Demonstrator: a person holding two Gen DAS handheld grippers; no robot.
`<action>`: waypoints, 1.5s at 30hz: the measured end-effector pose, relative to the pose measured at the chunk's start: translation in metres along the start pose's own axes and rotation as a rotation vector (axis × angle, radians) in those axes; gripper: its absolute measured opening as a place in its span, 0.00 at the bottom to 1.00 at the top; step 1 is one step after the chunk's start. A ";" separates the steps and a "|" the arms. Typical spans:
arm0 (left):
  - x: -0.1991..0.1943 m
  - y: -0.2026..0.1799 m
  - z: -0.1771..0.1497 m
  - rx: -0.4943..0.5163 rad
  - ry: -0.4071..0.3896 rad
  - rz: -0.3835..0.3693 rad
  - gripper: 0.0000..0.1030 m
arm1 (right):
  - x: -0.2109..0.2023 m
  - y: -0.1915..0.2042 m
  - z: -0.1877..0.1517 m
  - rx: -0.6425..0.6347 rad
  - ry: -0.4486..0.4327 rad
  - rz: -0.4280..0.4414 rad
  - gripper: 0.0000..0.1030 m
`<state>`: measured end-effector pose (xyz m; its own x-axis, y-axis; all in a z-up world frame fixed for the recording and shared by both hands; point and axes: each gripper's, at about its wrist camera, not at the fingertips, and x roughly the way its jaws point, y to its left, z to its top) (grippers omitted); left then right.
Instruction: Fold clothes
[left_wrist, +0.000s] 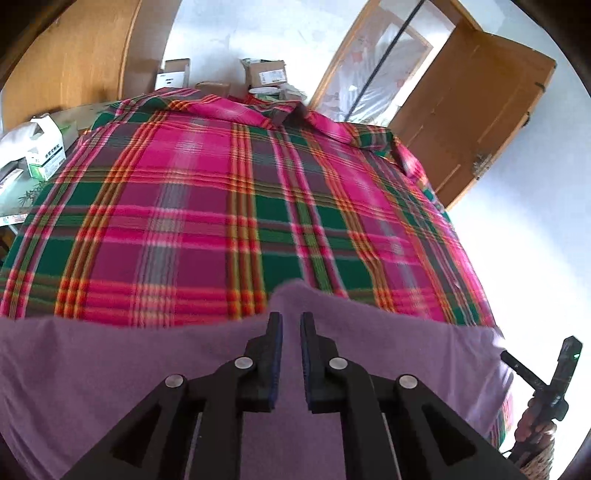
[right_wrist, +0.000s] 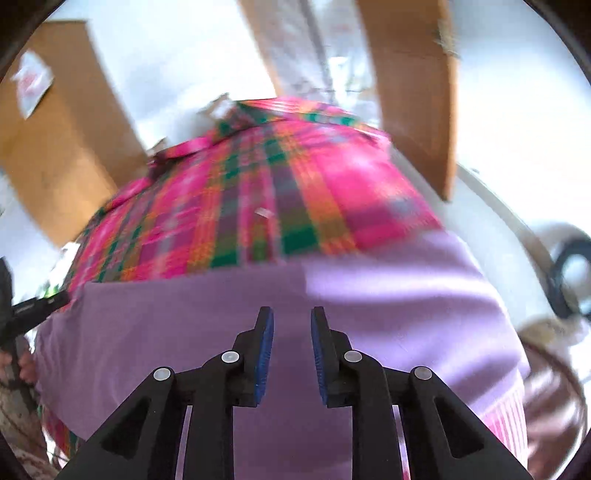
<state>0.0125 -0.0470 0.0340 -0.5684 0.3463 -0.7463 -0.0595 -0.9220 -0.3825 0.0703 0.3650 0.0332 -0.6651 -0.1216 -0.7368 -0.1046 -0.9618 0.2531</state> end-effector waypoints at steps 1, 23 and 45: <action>-0.002 -0.004 -0.004 0.012 0.005 -0.007 0.11 | -0.003 -0.007 -0.006 0.029 -0.005 -0.030 0.21; 0.002 -0.081 -0.087 0.222 0.122 -0.114 0.14 | -0.038 -0.077 -0.037 0.354 -0.166 -0.238 0.39; -0.003 -0.079 -0.107 0.185 0.144 -0.113 0.14 | -0.060 -0.097 -0.052 0.386 -0.229 -0.238 0.06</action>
<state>0.1063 0.0429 0.0080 -0.4278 0.4574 -0.7796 -0.2727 -0.8876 -0.3711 0.1587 0.4528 0.0203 -0.7299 0.1888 -0.6570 -0.5100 -0.7903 0.3395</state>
